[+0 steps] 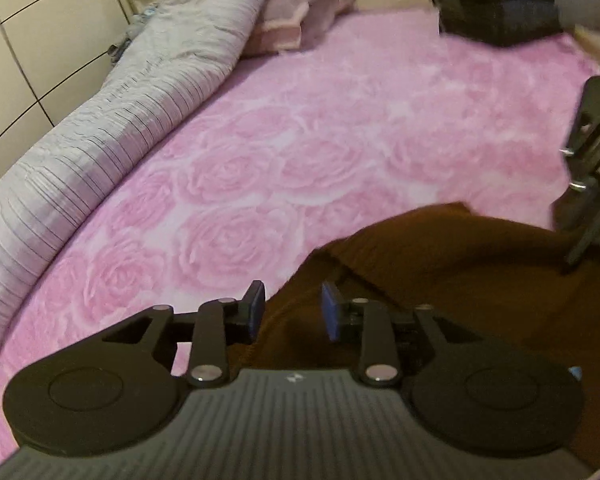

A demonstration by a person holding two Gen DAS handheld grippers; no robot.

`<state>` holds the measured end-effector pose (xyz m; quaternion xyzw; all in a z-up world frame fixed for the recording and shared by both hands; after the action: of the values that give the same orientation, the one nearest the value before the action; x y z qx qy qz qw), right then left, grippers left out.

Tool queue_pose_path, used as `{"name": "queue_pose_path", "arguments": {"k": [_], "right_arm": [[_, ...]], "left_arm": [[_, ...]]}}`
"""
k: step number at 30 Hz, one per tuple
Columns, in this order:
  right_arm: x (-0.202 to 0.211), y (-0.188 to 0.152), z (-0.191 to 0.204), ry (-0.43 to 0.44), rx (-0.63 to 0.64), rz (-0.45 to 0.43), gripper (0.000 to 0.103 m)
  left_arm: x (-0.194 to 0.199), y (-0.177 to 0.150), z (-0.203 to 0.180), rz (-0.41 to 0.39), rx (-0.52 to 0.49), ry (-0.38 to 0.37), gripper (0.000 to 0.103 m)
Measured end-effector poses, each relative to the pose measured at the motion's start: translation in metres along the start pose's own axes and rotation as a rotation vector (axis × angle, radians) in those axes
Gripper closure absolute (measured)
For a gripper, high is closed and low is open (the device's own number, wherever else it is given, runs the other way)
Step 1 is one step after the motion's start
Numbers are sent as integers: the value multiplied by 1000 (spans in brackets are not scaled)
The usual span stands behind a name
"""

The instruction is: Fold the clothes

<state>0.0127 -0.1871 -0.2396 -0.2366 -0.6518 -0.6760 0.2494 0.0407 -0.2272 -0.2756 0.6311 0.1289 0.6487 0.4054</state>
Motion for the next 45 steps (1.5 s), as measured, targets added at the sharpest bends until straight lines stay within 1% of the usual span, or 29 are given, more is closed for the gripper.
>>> {"name": "queue_pose_path", "arguments": {"k": [2,4,5,7,8,10,12,15,16,17,18,19,21,22,23,24,26,29,31,32,34,35,37,38,40,41,42,43,45], "right_arm": [[7,6,-21,-44,-106,-58,76],[11,10,-42,-112,-208,-104,58],[10,9,-52,-151,-238,-93,56],[-1,7,-69,-165,-295,-53,54],[-7,6,-76,-136,-345,-39,54],[-22,4,-93,-35,-487,-20,51],[-41,5,-105,-19,-555,-4,49],[-70,5,-117,-28,-583,19,49],[-73,6,-119,-12,-594,2,60],[-79,10,-122,-2,-592,-3,79],[-80,19,-126,-31,-563,-31,96],[-80,28,-130,-61,-533,-60,97],[-67,45,-140,-153,-462,-166,98],[-56,50,-144,-202,-423,-215,98],[-57,55,-147,-229,-393,-239,98],[-62,57,-150,-229,-387,-238,97],[-76,53,-157,-197,-395,-169,96],[-86,42,-165,-175,-439,-79,92],[-80,36,-169,-147,-500,-86,83],[-75,34,-167,-149,-493,-101,80],[-74,35,-165,-154,-443,-100,64],[-80,38,-164,-149,-417,-85,60],[-94,44,-163,-121,-380,-53,44],[-102,45,-160,-102,-353,-24,43],[-119,44,-156,-118,-304,32,43],[-121,45,-154,-119,-291,32,44],[-121,47,-154,-109,-299,43,73],[-121,50,-155,-100,-306,53,101],[-123,58,-156,-131,-281,37,101]], "left_arm": [[4,0,-6,-16,32,-41,75],[2,-1,-13,-12,66,-98,73],[-1,-1,-17,-8,73,-124,72],[-8,-2,-27,1,61,-140,71],[-12,-3,-30,6,57,-144,71],[-18,-5,-32,7,47,-133,71],[-21,-7,-32,9,39,-124,71],[-18,-10,-30,-2,35,-111,71],[-16,-11,-27,-12,38,-105,71],[-14,-12,-24,-23,41,-97,71],[-12,-12,-20,-40,41,-81,71],[-8,-13,-15,-62,39,-58,71],[-1,-15,-3,-96,52,-14,71],[2,-17,4,-101,68,6,71],[5,-20,11,-101,83,25,71],[8,-24,18,-101,99,44,71],[15,-33,30,-92,124,87,71],[28,-54,48,-58,168,142,70],[37,-70,61,-37,195,171,69],[40,-78,68,-17,213,178,69],[40,-92,83,29,257,168,69],[40,-98,90,50,278,161,69],[33,-107,101,79,313,135,69],[30,-109,106,90,327,123,69],[21,-113,110,110,335,98,69],[17,-113,112,113,338,88,81],[17,-112,112,103,334,90,93],[19,-108,111,96,309,108,99],[17,-101,110,88,256,158,101]]}}
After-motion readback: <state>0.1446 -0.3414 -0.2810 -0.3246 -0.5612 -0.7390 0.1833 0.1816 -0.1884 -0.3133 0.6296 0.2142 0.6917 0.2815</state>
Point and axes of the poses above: each gripper's, at about its wrist camera, not at the fingertips, and x roughly against the way its jaws point, z to its left, y to its top, the point moved 3 cm from there along -x, roughly the way its jaws point, and after that the axes turned 7 degrees about -y, right-handed, at the moved point
